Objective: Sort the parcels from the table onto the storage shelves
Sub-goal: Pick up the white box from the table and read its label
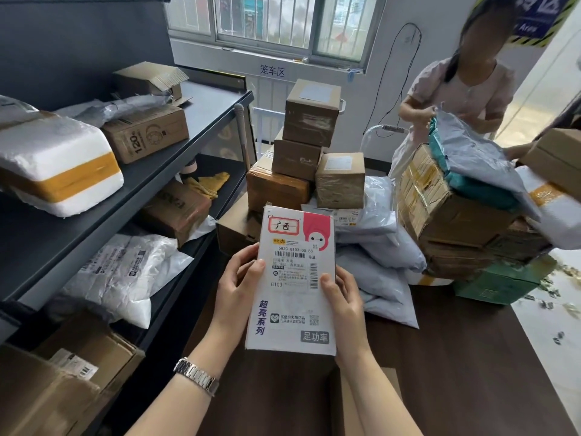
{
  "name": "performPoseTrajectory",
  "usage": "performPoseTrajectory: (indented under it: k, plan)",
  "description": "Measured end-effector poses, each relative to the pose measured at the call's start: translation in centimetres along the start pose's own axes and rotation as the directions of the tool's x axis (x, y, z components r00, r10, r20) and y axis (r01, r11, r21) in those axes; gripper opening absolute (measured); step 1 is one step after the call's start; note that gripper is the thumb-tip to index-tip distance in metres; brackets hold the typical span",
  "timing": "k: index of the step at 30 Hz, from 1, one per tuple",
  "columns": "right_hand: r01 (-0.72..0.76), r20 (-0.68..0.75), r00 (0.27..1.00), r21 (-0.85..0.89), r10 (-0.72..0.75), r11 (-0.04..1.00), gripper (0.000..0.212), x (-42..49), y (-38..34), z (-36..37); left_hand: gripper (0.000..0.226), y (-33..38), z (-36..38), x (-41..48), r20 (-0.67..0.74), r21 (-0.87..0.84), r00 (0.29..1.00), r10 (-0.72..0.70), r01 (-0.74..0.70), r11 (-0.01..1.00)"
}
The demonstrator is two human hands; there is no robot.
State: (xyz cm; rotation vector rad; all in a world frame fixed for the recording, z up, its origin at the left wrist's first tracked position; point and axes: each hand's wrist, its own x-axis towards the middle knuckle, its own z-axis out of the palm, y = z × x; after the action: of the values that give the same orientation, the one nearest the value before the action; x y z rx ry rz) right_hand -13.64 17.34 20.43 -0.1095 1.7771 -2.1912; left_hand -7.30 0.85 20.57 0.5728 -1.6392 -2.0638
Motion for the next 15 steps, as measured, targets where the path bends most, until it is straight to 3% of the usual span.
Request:
performPoseTrajectory:
  k: [8,15]
  plan:
    - [0.071,0.052,0.996,-0.025,-0.07,0.997,0.028,0.6,-1.8,0.9,0.03,2.3,-0.4,-0.9,-0.026,-0.002,0.997,0.075,-0.075,0.997]
    - [0.093,0.261,0.961,0.019,-0.095,0.995,0.024,-1.5,-3.2,2.3,0.027,4.4,-1.2,-5.8,-0.249,-0.002,0.956,0.156,-0.161,0.987]
